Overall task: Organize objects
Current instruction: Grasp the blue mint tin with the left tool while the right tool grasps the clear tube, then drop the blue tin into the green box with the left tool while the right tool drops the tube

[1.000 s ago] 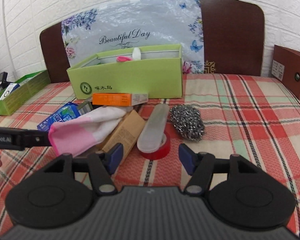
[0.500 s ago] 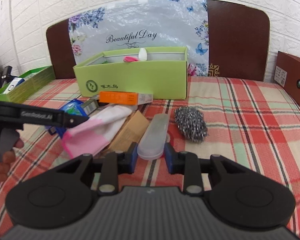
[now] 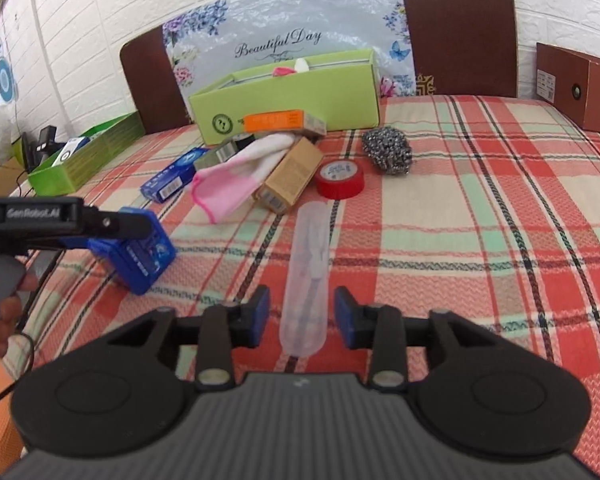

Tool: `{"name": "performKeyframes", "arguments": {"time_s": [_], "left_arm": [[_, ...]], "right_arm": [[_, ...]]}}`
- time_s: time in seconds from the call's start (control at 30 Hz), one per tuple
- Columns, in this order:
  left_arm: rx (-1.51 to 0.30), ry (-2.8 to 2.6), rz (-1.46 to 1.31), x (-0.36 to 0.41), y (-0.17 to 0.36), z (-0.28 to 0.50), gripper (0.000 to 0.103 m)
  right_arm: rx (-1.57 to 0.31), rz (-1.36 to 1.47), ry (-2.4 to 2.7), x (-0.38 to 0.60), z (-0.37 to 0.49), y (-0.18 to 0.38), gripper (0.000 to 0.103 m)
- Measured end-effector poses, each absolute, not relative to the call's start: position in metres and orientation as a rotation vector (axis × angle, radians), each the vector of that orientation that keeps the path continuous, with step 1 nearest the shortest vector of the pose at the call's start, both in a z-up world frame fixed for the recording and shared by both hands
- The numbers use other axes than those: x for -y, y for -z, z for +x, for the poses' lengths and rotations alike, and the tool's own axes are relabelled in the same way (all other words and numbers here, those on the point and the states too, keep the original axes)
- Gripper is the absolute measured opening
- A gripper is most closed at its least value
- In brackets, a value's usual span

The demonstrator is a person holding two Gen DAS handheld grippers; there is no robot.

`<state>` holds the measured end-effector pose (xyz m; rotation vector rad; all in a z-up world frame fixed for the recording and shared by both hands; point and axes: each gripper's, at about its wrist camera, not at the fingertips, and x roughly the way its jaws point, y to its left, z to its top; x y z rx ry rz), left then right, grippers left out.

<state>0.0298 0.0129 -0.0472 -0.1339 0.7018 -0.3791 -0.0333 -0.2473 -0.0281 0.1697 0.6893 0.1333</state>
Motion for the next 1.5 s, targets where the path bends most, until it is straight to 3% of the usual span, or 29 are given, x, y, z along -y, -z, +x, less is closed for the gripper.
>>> {"name": "performKeyframes", "arguments": {"time_s": [0.1,0.2,0.33,0.43,0.5,0.57,0.63,0.9,1.2,1.5], "left_arm": [[-0.742,0.350,-0.090,-0.008,0.056,0.035,0.089],[-0.751,0.347,-0.155,-0.018,0.058,0.033,0.070],[-0.761,0.340,-0.189,-0.018,0.057,0.041,0.073],[-0.786,0.325,-0.128,-0.009,0.062,0.044,0.076],[-0.790,0.349,-0.120,-0.008,0.067,0.043,0.075],[-0.793,0.352,-0.143,-0.012,0.071,0.043,0.067],[-0.798,0.354,-0.163,-0.015,0.074,0.046,0.067],[-0.793,0.371,-0.193,-0.021,0.068,0.046,0.061],[-0.620,0.452,-0.250,-0.029,-0.013,0.057,0.061],[-0.462,0.429,-0.242,-0.021,-0.090,0.134,0.061]], "right_arm": [[-0.671,0.132,-0.122,0.244,-0.025,0.025,0.051],[-0.682,0.081,-0.111,0.237,-0.012,0.028,0.051],[-0.708,0.063,-0.116,0.231,0.004,0.035,0.051],[-0.721,0.040,-0.094,0.228,0.013,0.039,0.045],[-0.742,0.031,-0.084,0.228,0.016,0.043,0.043],[-0.746,0.021,-0.081,0.227,0.016,0.045,0.038],[-0.740,0.008,-0.080,0.227,0.016,0.047,0.029],[-0.731,-0.008,-0.108,0.227,0.014,0.041,0.027],[-0.637,0.095,-0.188,0.242,0.008,-0.010,0.027],[-0.468,0.078,-0.243,0.249,0.091,-0.087,0.027]]}}
